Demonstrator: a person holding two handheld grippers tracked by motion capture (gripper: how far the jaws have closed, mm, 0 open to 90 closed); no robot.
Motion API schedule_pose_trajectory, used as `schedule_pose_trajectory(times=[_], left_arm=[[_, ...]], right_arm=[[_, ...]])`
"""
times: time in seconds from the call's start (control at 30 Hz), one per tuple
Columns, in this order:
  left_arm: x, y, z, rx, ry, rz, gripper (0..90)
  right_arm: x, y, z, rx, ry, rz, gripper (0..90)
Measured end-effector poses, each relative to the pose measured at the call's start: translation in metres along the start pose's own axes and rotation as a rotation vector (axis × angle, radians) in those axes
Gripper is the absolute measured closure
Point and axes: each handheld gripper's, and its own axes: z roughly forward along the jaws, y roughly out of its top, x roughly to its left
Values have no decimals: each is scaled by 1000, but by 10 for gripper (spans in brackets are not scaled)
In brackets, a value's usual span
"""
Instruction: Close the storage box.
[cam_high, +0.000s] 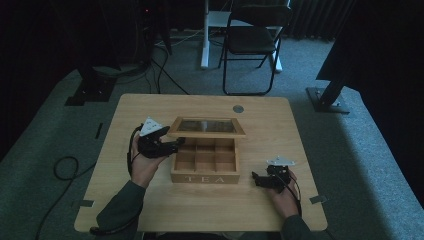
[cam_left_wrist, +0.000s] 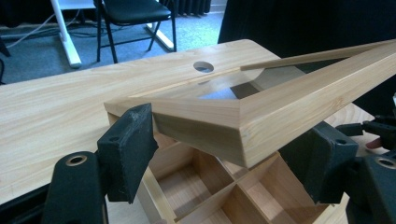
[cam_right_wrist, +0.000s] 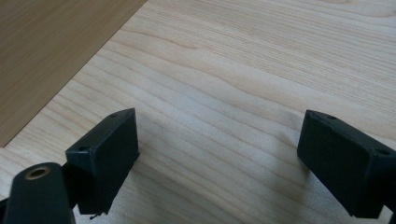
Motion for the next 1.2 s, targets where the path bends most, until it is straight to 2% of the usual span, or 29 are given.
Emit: schedule_pose_trajectory(times=[0.27,0.5,0.67,1.2], left_arm=[[-2,-10,-1,2,2,-4,277],[-3,-22,-1,15,-13,-11,277],[-5,-25,-4,-5,-15,-10,283],[-8,-37,-10,-15,-13,-18,283]], right_arm=[[0,0,0,0,0,0,122],[0,0,0,0,0,0,122],[0,0,0,-1,0,0,122],[0,0,0,0,0,-2,122]])
